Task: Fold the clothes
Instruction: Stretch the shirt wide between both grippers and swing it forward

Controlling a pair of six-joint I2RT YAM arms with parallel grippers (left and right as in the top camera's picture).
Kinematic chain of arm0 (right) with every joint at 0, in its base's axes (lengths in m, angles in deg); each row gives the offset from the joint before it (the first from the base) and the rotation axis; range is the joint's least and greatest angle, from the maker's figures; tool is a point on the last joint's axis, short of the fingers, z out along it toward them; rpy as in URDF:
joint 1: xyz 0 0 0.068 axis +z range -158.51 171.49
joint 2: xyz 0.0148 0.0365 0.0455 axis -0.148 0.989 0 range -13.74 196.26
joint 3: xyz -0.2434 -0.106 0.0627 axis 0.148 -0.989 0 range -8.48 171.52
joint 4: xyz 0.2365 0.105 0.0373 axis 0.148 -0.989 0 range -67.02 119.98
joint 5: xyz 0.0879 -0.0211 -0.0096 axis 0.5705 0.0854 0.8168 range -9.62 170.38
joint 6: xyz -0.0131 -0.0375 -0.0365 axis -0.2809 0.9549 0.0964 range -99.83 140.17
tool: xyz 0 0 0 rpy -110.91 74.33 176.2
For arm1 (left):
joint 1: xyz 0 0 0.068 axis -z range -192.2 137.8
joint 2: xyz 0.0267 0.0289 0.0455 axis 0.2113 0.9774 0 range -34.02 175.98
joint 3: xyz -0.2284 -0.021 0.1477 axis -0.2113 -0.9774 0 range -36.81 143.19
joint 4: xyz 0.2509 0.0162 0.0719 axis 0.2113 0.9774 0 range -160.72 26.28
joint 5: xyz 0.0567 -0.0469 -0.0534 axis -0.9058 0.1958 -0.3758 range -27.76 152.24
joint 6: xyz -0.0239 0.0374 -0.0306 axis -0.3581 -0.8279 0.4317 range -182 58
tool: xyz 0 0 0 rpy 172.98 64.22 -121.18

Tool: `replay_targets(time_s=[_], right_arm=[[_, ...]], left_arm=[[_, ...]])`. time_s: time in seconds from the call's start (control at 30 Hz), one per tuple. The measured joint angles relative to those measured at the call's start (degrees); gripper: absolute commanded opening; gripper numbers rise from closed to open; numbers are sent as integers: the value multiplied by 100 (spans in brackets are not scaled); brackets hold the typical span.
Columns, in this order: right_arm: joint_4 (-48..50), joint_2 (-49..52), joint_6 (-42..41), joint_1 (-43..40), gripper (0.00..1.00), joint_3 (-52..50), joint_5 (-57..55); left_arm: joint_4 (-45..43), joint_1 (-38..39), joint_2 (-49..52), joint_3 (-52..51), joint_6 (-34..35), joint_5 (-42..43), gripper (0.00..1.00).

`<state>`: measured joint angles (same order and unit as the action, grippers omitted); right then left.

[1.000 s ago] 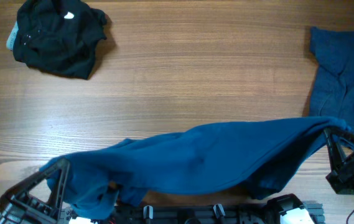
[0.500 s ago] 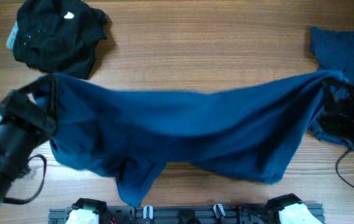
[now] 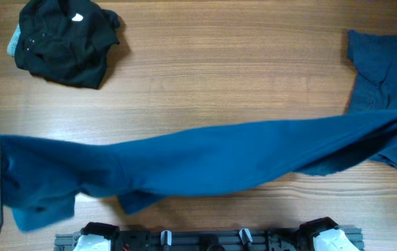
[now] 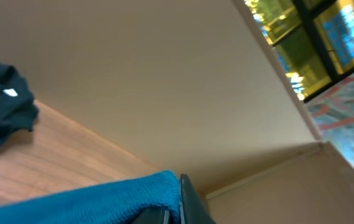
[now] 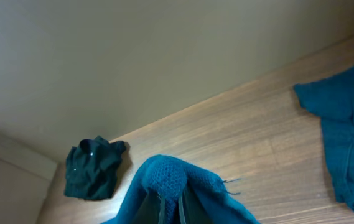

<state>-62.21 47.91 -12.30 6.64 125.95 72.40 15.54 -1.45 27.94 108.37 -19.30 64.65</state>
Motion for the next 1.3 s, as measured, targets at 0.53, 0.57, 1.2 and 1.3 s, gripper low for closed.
replay_targets(time_s=[0.53,0.57,1.2,1.3], right_arm=[[-24,232,131,0,4,455,114],[-24,345,131,0,4,461,114],[1390,4179,129,-361,4,459,-151],[1589,4721,129,-636,4,459,-155]], left_arm=[[348,0,326,450,96,-24,4],[433,0,474,459,96,-74,4],[-1338,0,5187,400,-330,-726,4],[-1845,0,5836,400,-435,-938,4]])
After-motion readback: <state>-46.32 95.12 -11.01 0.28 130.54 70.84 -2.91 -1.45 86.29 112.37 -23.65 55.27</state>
